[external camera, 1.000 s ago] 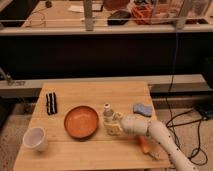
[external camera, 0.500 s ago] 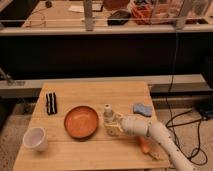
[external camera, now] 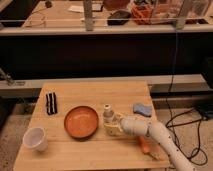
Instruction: Stand the bottle upright
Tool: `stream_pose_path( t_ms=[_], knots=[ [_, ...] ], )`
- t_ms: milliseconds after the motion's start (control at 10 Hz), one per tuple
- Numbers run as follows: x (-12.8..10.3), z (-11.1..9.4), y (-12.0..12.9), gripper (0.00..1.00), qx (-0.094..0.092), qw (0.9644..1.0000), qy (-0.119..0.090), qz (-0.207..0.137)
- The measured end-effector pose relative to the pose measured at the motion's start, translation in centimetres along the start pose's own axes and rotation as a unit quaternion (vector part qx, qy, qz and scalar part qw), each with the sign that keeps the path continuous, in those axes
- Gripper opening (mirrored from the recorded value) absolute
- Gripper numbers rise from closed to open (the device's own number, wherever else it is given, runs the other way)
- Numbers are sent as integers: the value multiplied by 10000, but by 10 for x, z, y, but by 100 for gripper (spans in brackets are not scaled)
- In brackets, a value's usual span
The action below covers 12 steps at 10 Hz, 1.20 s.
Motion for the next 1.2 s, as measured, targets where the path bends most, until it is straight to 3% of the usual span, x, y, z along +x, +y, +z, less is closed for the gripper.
stream_pose_path(
  t_ms=[300, 800, 1200],
  knots=[
    [-3, -1, -2, 80, 48, 10000, -33, 24],
    [-3, -13, 6, 80, -36, 10000, -28, 62],
    [0, -27, 15, 80, -40, 9998, -185, -34]
  ],
)
